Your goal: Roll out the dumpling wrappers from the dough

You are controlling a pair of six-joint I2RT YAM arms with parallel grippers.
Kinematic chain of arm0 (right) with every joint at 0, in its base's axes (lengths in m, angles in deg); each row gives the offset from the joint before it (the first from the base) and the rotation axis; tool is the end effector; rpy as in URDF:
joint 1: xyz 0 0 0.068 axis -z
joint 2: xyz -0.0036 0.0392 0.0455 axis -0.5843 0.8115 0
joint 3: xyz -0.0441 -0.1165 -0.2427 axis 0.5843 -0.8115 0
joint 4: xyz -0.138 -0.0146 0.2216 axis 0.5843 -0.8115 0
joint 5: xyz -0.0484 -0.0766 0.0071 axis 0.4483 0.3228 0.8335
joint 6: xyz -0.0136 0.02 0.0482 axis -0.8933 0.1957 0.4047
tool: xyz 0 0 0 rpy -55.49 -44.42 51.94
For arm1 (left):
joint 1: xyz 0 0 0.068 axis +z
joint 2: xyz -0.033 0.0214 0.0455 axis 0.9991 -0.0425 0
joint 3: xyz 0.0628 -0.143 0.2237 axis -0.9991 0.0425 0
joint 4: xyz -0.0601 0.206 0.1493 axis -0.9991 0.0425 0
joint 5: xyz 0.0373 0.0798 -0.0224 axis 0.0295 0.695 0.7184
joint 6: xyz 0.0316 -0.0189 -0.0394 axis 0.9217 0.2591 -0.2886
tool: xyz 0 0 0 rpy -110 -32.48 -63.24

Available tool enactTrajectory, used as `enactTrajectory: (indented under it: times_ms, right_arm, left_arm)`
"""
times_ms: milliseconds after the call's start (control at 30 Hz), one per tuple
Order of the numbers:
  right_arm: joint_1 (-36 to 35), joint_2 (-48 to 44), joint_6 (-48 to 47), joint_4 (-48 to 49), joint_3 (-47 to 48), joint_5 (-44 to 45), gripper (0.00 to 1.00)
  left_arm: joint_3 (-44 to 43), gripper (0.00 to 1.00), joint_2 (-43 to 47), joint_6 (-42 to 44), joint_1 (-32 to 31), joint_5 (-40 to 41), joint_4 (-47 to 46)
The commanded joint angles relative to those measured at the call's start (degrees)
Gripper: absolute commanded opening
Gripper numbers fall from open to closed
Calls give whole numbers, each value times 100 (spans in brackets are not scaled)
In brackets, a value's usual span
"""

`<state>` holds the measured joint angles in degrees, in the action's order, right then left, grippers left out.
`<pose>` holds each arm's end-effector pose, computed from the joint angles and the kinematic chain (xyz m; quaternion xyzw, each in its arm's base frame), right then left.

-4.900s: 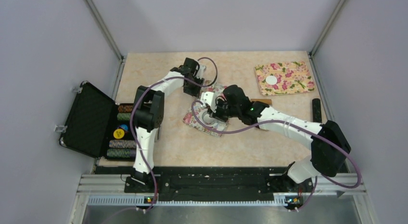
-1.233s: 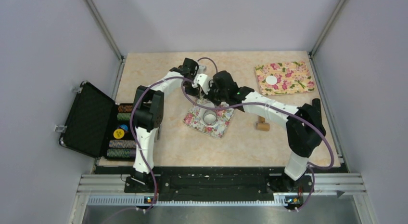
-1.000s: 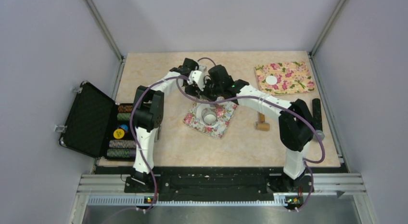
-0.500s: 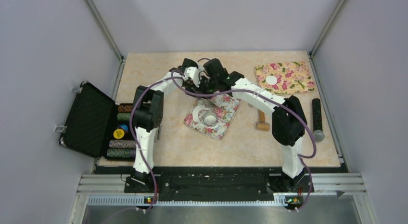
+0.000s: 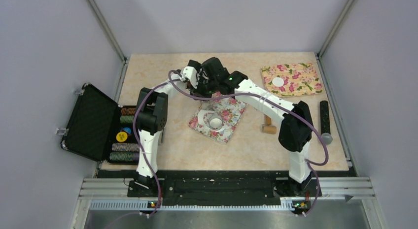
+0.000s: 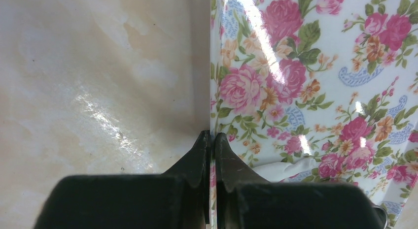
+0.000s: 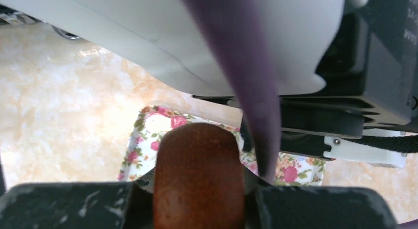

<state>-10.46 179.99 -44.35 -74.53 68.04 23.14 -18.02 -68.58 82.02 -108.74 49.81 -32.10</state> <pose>0.3073 0.3380 0.3161 -0.5999 0.6653 0.2175 0.3874 0.4361 -0.1792 0.1675 0.2028 0.9413 -0.1748 0.2057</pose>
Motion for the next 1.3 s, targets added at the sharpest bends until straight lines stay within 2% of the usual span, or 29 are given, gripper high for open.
enactTrajectory:
  times_ms: [0, 200, 367, 467, 767, 1100, 1267]
  right_arm:
    - [-212, -669, 806, 436, -156, 162, 0]
    - [-290, -810, 2356, 970, -306, 1241, 0]
    - [-339, -673, 3088, 1167, -324, 1926, 0]
    - [-403, -539, 3192, 1166, -382, 2448, 0]
    - [-543, -442, 3216, 1360, -901, 2900, 0]
    - [-608, -448, 3217, 1438, -1245, 2797, 0]
    - [-643, -509, 3138, 1347, -872, 2644, 0]
  left_arm:
    - [162, 0, 65, -111, -93, -51, 86]
    - [242, 0, 57, -259, -10, -167, -4]
    - [317, 0, 83, -374, 45, -188, -68]
    - [358, 0, 120, -407, 61, -156, -106]
    - [380, 0, 110, -474, 77, -102, -137]
    - [376, 0, 56, -509, 101, -92, -166]
    - [387, 0, 51, -516, 124, -84, -164]
